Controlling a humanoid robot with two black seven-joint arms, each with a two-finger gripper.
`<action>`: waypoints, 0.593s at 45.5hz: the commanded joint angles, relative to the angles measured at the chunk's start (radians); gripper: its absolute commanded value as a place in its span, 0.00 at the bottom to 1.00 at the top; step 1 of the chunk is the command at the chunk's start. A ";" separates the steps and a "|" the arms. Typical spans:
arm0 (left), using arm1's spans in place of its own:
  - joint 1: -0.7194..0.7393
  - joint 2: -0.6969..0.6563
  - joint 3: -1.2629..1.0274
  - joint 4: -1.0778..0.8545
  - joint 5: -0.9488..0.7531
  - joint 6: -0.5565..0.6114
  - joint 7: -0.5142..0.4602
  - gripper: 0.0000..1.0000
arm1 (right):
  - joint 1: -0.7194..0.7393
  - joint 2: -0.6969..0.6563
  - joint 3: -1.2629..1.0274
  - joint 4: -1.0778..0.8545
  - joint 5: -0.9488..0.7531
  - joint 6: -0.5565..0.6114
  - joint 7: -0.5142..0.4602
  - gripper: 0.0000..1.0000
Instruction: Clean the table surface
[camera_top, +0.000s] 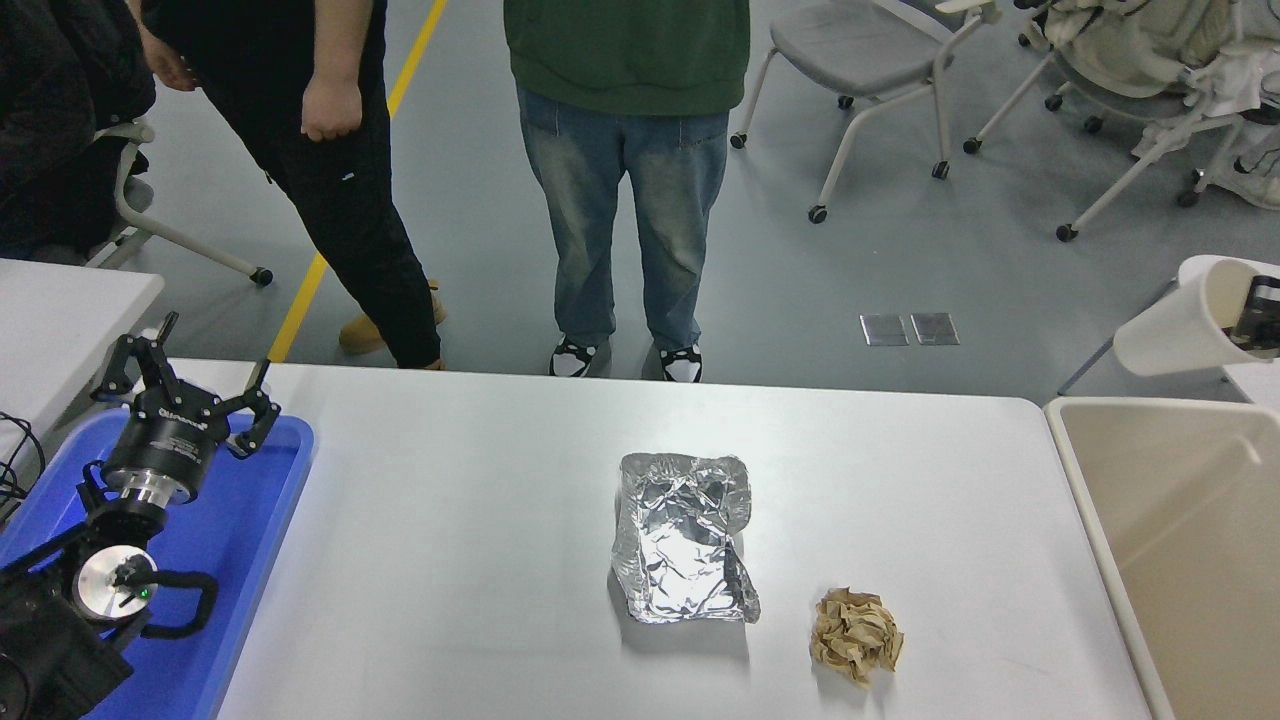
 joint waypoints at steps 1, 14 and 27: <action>0.000 0.000 -0.001 0.000 0.000 0.000 0.000 1.00 | -0.181 0.007 0.013 -0.162 0.105 -0.125 -0.002 0.00; 0.000 0.001 -0.001 0.000 0.000 0.000 0.000 1.00 | -0.530 0.261 0.015 -0.475 0.288 -0.365 -0.002 0.00; 0.000 0.000 0.001 0.000 0.000 0.000 0.000 1.00 | -0.794 0.680 0.024 -1.011 0.497 -0.409 -0.002 0.00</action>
